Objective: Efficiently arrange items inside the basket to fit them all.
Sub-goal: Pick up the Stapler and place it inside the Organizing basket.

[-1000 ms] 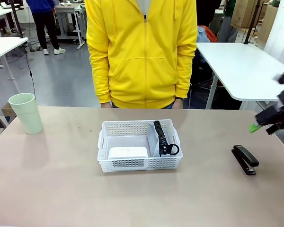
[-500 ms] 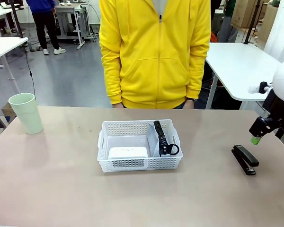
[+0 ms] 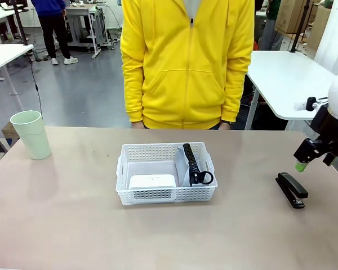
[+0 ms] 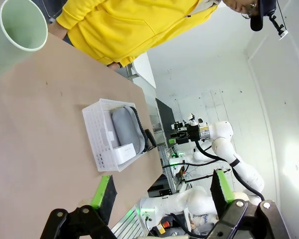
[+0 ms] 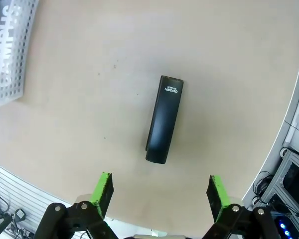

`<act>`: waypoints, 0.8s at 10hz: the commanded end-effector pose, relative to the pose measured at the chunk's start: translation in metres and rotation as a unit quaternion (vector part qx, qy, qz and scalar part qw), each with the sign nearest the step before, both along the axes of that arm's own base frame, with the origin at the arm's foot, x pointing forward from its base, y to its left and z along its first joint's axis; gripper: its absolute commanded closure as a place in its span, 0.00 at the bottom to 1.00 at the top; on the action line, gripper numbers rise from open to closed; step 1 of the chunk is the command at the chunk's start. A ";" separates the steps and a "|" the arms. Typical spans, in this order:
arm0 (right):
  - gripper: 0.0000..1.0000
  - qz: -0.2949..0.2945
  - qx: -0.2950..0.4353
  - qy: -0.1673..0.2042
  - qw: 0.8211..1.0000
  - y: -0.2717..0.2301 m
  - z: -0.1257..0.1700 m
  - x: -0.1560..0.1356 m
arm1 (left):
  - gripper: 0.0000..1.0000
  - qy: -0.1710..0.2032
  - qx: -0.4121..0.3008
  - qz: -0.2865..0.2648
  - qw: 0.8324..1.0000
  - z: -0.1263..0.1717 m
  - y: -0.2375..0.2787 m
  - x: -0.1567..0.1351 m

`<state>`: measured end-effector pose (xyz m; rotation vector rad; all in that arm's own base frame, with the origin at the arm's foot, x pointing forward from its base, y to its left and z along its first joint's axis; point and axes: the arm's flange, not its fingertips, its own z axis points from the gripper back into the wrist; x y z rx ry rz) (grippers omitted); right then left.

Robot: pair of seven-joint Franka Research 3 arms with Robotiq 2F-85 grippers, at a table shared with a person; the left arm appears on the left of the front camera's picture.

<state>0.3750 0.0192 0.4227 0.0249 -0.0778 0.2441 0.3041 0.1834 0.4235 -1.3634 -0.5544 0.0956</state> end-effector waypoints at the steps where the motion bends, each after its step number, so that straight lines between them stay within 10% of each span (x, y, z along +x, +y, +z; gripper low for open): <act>1: 0.00 0.006 0.007 0.011 1.000 0.004 -0.025 0.013 | 0.00 -0.017 -0.008 0.003 1.000 0.002 -0.001 0.000; 8: 0.00 -0.061 -0.024 0.075 0.995 0.013 -0.129 0.038 | 0.00 -0.017 -0.008 0.003 1.000 0.002 -0.001 0.000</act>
